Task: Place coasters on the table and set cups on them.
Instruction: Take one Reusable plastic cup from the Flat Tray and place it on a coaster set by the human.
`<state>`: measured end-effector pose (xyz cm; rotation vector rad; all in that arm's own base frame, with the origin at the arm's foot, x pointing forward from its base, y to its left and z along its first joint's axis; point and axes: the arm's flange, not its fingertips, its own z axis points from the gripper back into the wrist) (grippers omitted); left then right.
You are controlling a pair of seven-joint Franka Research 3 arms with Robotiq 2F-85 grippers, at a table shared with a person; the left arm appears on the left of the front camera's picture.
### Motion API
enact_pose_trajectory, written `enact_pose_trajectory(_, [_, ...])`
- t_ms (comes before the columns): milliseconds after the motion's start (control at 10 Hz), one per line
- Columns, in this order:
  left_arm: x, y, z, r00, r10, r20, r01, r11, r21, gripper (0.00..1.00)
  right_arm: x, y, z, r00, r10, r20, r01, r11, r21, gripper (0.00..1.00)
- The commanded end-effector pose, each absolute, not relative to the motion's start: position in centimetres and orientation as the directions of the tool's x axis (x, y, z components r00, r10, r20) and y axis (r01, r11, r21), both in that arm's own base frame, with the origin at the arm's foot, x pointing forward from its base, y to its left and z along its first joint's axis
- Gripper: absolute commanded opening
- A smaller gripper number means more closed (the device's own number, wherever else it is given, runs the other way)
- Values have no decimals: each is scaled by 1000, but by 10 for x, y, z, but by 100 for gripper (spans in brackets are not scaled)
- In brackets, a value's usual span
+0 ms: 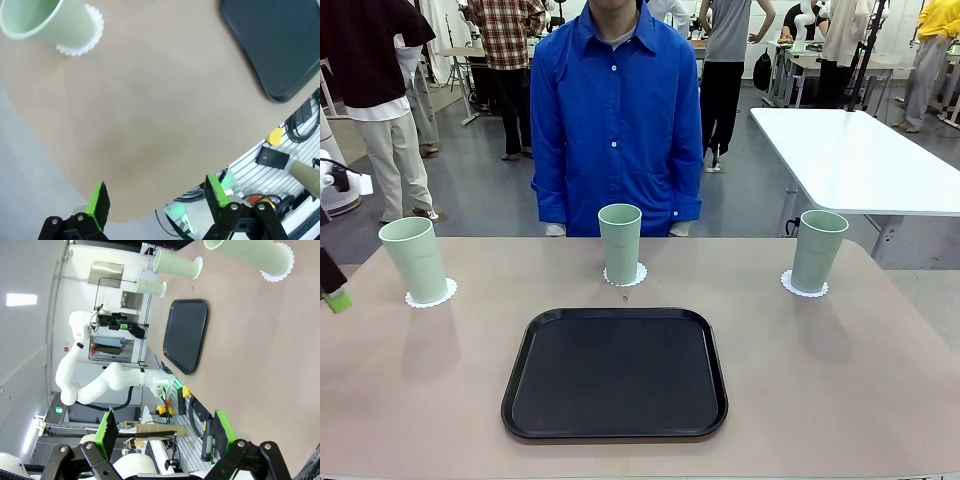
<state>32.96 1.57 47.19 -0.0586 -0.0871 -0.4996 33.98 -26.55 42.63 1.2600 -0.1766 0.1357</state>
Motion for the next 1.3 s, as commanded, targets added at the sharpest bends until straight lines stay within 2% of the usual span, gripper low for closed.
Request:
enact_pose_trajectory(0, [326,22,483,863,-457,213,460,887,38,100,338,-266,428,980,5,197,-189,304,934,100])
enact_pose_trajectory(100, [330,16,472,874,-476,98,481,876,-35,100,338,-266,428,980,5,197,-189,304,934,100])
enact_pose_trajectory(200, [329,21,480,879,-458,134,464,886,-19,100,338,-266,428,980,5,197,-189,304,934,100])
enact_pose_trajectory(300, [339,56,484,850,-446,281,525,770,-364,100,338,-266,428,980,5,197,-189,304,934,100])
enact_pose_trajectory(400, [348,87,488,841,-418,343,540,656,-526,100,338,-266,428,980,5,197,-189,304,934,100])
enact_pose_trajectory(500, [353,116,488,844,-369,389,536,558,-633,100,338,-266,428,980,5,197,-189,304,934,100])
enact_pose_trajectory(800, [361,179,453,898,-220,381,440,430,-788,100,338,-266,428,980,5,197,-189,304,934,100])
enact_pose_trajectory(1200, [356,223,394,965,-63,254,259,374,-891,100,338,-266,428,980,5,197,-189,304,934,100])
